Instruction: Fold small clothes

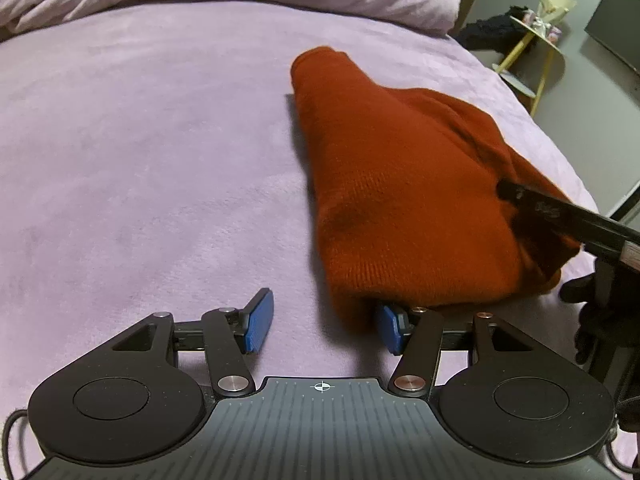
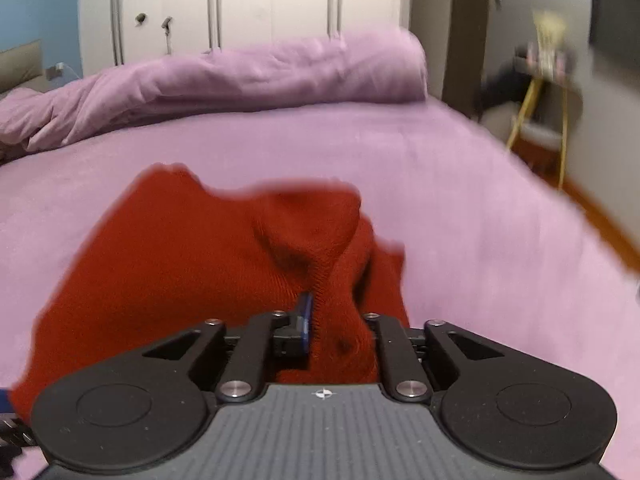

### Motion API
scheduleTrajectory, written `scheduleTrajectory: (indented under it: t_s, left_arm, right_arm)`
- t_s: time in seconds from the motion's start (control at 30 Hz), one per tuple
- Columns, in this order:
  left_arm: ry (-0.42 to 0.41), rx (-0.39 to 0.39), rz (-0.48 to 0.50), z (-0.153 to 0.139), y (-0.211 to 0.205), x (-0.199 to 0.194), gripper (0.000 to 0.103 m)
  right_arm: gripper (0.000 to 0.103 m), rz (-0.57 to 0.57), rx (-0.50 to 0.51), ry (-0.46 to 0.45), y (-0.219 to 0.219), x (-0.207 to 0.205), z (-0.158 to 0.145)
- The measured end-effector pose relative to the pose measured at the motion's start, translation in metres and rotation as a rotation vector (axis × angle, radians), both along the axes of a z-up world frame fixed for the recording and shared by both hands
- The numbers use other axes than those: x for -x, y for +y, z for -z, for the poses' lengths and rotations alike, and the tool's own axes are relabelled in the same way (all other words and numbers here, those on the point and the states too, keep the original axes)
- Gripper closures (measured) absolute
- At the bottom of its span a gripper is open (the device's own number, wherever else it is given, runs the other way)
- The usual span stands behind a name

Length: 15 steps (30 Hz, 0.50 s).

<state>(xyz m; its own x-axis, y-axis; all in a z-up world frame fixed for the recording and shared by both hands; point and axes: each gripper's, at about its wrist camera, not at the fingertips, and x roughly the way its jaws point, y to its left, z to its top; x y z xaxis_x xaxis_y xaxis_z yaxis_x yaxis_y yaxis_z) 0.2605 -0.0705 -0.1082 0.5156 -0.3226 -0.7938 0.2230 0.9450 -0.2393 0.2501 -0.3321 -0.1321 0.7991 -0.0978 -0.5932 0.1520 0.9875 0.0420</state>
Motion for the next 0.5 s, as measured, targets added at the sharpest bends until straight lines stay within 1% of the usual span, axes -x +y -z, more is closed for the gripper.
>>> scheduleTrajectory:
  t_s: [0.03, 0.07, 0.1, 0.17, 0.27, 0.37, 0.43, 0.47, 0.5]
  left_arm:
    - [-0.004, -0.003, 0.001, 0.0, 0.0, 0.0, 0.043]
    - [-0.004, -0.002, 0.0, 0.0, 0.001, 0.001, 0.043]
    - [-0.002, 0.006, -0.004, 0.001, 0.002, 0.0, 0.043]
    - [0.005, 0.014, -0.014, 0.002, 0.002, -0.001, 0.043]
    - [-0.002, 0.0, -0.014, 0.002, -0.004, -0.003, 0.043]
    - [-0.008, -0.011, -0.018, 0.001, -0.007, 0.0, 0.043]
    - [-0.005, -0.015, -0.029, 0.0, -0.01, 0.001, 0.043]
    - [-0.006, -0.017, -0.032, 0.0, -0.011, 0.001, 0.043]
    - [-0.008, -0.018, -0.032, -0.001, -0.012, 0.001, 0.043]
  right_arm:
    - [0.067, 0.013, -0.035, -0.03, -0.008, 0.007, -0.003]
    - [0.056, 0.033, -0.07, -0.035, -0.016, 0.012, -0.008]
    - [0.055, 0.058, -0.11, -0.041, -0.024, 0.019, -0.013]
    - [0.054, 0.101, -0.215, -0.071, -0.038, 0.04, -0.018]
    - [0.054, 0.123, -0.367, -0.064, -0.049, 0.068, -0.012]
    - [0.054, 0.116, -0.463, -0.054, -0.047, 0.086, -0.003]
    - [0.054, 0.092, -0.512, -0.053, -0.039, 0.087, 0.006]
    - [0.058, 0.079, -0.529, -0.028, -0.036, 0.083, 0.009]
    - [0.065, 0.08, -0.552, -0.014, -0.035, 0.078, 0.011]
